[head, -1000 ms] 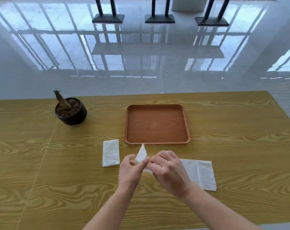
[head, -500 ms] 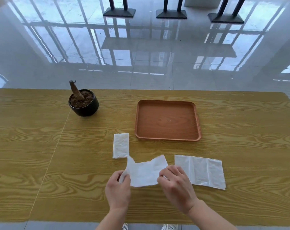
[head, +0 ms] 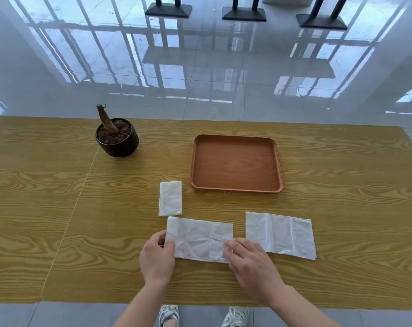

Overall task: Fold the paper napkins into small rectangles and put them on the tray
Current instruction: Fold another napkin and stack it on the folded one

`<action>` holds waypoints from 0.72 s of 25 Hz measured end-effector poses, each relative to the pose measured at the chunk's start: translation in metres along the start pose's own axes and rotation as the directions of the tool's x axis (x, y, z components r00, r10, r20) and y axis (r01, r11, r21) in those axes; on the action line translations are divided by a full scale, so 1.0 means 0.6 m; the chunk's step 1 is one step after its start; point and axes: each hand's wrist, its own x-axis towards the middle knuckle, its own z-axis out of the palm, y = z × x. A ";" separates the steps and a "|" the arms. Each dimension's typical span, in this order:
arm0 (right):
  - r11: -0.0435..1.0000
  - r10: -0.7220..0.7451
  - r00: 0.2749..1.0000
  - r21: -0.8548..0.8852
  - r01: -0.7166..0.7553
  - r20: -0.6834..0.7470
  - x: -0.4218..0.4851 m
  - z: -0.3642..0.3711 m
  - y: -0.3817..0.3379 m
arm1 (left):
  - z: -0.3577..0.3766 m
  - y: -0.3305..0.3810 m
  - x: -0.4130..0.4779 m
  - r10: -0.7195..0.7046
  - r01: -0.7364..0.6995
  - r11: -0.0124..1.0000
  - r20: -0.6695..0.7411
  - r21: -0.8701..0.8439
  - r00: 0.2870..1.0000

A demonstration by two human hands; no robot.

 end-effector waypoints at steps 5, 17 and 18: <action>0.998 0.051 0.999 0.033 -0.051 0.011 -0.007 0.007 -0.008 | 0.002 0.008 -0.020 0.145 -0.146 0.989 -0.042 -0.014 0.989; 0.998 0.055 0.998 0.029 -0.056 0.018 0.005 0.002 -0.016 | 0.042 0.020 -0.059 0.340 -0.335 0.939 0.072 -0.080 0.938; 0.998 0.060 0.998 0.030 -0.061 0.022 0.006 0.001 -0.018 | 0.042 0.010 -0.058 0.344 -0.344 0.939 0.058 -0.010 0.937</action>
